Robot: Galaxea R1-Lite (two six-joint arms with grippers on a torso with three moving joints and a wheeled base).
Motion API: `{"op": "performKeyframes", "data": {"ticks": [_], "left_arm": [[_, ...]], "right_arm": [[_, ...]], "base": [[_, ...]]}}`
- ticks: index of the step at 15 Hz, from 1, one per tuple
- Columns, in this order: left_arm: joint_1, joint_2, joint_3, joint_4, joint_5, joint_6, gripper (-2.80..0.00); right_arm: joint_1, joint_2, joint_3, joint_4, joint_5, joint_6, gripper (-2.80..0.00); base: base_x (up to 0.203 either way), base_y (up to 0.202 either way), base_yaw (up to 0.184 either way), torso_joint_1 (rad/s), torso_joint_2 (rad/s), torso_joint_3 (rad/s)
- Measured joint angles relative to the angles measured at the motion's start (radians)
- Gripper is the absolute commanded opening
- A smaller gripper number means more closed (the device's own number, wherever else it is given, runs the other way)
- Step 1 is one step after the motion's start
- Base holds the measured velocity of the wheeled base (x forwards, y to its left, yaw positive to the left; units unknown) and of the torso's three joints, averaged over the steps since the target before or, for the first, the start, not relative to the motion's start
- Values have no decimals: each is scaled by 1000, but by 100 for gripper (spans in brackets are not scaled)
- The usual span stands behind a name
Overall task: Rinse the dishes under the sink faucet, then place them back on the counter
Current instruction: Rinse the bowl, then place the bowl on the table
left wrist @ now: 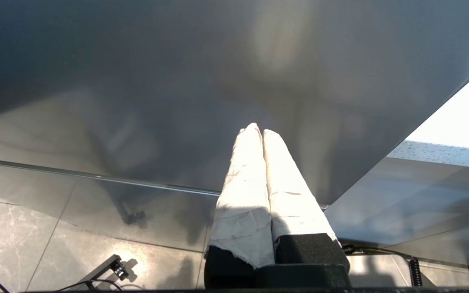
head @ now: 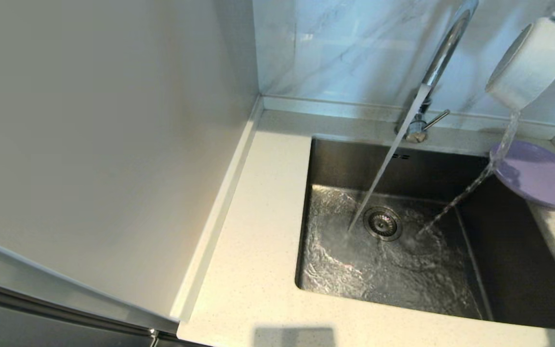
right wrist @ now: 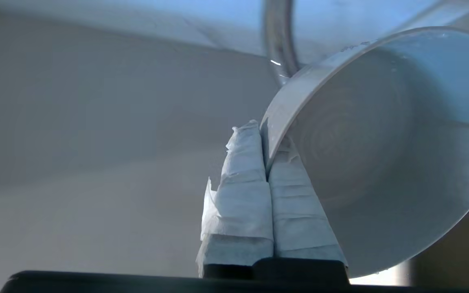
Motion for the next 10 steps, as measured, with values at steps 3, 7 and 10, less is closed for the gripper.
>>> {"op": "performKeyframes", "data": {"ticks": [3, 7, 10], "left_arm": [[0, 0, 0, 0, 0, 0, -280], [0, 0, 0, 0, 0, 0, -280], [0, 0, 0, 0, 0, 0, -280]], "right_arm": [[-50, -19, 139, -253, 40, 231, -280], [-53, -38, 277, -338, 135, 226, -280], [-22, -25, 317, -351, 167, 146, -280]], "base": [[0, 0, 0, 0, 0, 0], [0, 0, 0, 0, 0, 0], [0, 0, 0, 0, 0, 0]]}}
